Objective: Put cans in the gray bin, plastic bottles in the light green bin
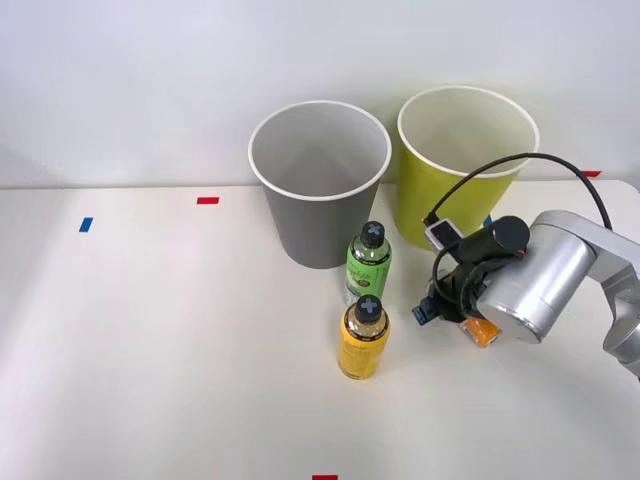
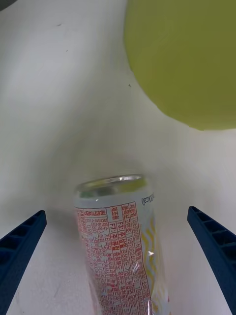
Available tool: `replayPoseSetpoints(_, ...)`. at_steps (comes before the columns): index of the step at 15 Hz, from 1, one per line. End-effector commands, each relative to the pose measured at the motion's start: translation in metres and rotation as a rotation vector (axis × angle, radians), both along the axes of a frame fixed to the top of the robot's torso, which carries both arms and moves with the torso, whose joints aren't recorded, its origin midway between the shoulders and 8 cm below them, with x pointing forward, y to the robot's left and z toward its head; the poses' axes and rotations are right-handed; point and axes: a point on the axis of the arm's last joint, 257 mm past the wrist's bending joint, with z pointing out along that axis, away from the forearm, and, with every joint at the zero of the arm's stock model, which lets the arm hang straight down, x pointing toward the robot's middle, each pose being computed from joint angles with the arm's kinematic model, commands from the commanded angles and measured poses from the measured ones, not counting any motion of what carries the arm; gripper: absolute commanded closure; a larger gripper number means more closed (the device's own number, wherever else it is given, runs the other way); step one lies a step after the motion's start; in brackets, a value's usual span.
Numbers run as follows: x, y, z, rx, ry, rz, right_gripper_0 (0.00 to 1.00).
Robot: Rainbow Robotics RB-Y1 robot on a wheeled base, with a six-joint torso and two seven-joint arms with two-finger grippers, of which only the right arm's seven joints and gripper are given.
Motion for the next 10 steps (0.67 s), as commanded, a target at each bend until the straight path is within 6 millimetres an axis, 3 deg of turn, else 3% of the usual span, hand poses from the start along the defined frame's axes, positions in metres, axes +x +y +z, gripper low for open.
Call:
replayPoseSetpoints(1, 0.0078, 0.0022, -0.0050, 0.003, -0.027, 0.004, 0.00)
replayPoseSetpoints(8, 0.0100, -0.0032, -0.0034, -0.017, -0.037, 0.013, 0.00)
replayPoseSetpoints(10, 0.0104, -0.0058, -0.0019, -0.024, -0.041, 0.015, 0.59)
